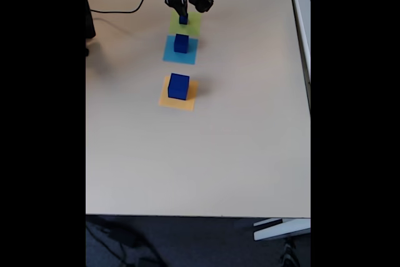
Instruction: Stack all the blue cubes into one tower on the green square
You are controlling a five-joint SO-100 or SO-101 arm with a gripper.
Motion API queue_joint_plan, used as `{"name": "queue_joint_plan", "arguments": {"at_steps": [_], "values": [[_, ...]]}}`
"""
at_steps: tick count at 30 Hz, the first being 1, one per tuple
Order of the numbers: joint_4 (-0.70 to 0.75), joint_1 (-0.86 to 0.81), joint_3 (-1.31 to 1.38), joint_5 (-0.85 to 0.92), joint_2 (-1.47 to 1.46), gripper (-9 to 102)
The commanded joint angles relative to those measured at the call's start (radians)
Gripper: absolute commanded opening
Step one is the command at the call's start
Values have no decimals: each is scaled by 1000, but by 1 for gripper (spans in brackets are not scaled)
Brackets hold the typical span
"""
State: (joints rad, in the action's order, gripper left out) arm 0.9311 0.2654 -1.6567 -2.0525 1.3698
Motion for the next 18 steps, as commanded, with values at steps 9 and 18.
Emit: {"name": "queue_joint_plan", "arguments": {"at_steps": [9,18], "values": [[-11,-6,-3,-11,66,1],[-3,-37,28,58,83,0]]}}
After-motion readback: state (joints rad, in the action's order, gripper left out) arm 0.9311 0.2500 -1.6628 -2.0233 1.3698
